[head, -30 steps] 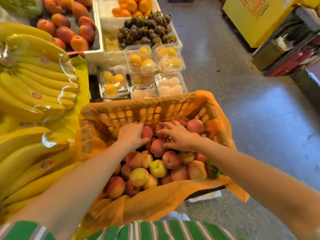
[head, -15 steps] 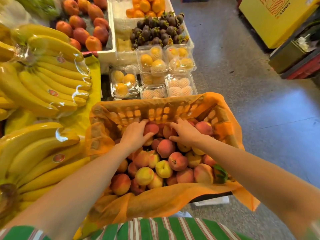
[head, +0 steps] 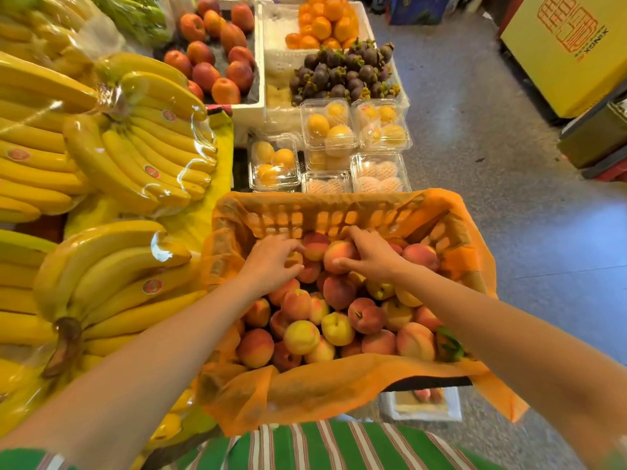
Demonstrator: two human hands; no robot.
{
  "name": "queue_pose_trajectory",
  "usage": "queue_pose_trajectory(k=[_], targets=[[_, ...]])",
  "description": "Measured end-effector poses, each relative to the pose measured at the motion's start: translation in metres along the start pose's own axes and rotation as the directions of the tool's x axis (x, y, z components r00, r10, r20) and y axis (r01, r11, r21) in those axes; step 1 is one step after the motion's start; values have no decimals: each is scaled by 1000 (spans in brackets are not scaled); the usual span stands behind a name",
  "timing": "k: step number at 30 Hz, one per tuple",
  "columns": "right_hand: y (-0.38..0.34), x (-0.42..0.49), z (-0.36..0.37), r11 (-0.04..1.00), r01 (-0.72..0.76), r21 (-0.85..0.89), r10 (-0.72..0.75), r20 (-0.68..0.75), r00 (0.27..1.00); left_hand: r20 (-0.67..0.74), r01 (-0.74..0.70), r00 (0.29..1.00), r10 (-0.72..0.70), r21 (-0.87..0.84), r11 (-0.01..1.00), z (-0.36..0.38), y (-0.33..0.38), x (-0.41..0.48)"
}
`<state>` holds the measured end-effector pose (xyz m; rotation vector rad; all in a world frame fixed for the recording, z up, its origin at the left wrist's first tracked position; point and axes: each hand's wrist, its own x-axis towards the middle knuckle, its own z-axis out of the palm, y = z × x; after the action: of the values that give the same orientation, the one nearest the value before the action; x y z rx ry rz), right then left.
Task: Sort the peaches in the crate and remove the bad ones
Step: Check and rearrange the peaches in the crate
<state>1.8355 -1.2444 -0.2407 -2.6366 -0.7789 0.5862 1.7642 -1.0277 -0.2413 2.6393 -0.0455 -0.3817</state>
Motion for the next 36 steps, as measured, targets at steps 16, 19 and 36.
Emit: queue_pose_trajectory(k=[16, 19, 36], targets=[[-28, 2, 17, 968, 48, 246, -52, 10, 999, 168, 16, 984, -59, 243, 970, 6, 11, -27], [-39, 6, 23, 972, 28, 234, -35, 24, 999, 72, 54, 996, -57, 50, 997, 9, 11, -26], [-8, -20, 8, 931, -41, 364, -62, 266, 962, 87, -39, 996, 32, 80, 996, 0, 11, -10]])
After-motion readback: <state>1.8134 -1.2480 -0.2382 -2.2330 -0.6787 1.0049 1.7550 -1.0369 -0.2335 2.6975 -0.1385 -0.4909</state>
